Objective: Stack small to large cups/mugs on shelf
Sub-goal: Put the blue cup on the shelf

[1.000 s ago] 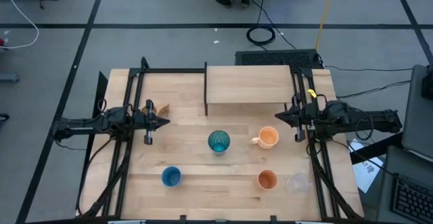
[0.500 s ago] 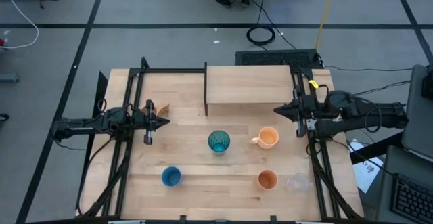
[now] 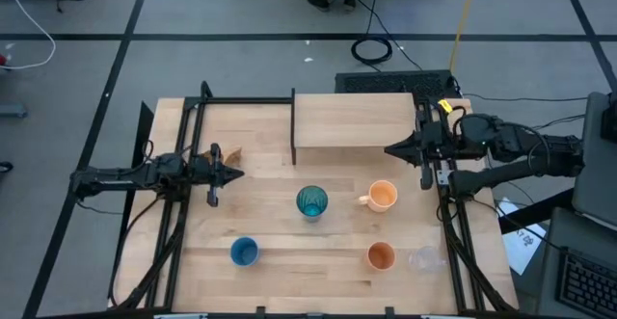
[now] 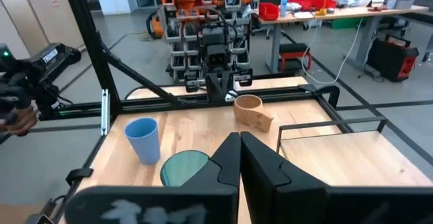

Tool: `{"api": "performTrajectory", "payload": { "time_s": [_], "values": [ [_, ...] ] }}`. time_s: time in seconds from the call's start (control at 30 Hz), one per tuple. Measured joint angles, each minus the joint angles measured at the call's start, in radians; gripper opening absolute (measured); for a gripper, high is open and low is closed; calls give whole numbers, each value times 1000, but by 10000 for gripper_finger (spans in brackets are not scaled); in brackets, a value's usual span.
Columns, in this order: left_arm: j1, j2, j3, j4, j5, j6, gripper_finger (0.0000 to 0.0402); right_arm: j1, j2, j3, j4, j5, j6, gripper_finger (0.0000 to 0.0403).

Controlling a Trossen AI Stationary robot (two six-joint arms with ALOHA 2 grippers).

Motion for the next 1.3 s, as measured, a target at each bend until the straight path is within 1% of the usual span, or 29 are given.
{"api": "performTrajectory", "payload": {
  "time_s": [0.17,0.3,0.37,0.6,0.87,1.0,1.1,1.2,1.3],
  "values": [
    [0,85,33,-25,-7,-16,6,0,25,8,-9,0,-7,0],
    [-5,150,117,-51,-5,-5,6,0,36,8,-8,0,-7,0],
    [-13,182,166,-97,-4,-3,6,0,43,8,-6,0,-8,0],
    [-50,321,414,-259,-6,23,6,0,69,8,-5,0,-7,0],
    [-67,510,770,-511,-7,52,10,0,111,8,2,1,-8,0],
    [-67,604,952,-635,-34,64,29,0,134,8,2,1,-8,0],
    [-67,669,1077,-717,-83,119,49,0,150,7,2,1,-8,0],
    [-67,725,1161,-764,-123,158,68,0,167,7,2,1,-3,0],
    [-67,776,1211,-803,-137,180,87,1,184,7,2,1,7,0]
  ]
}}
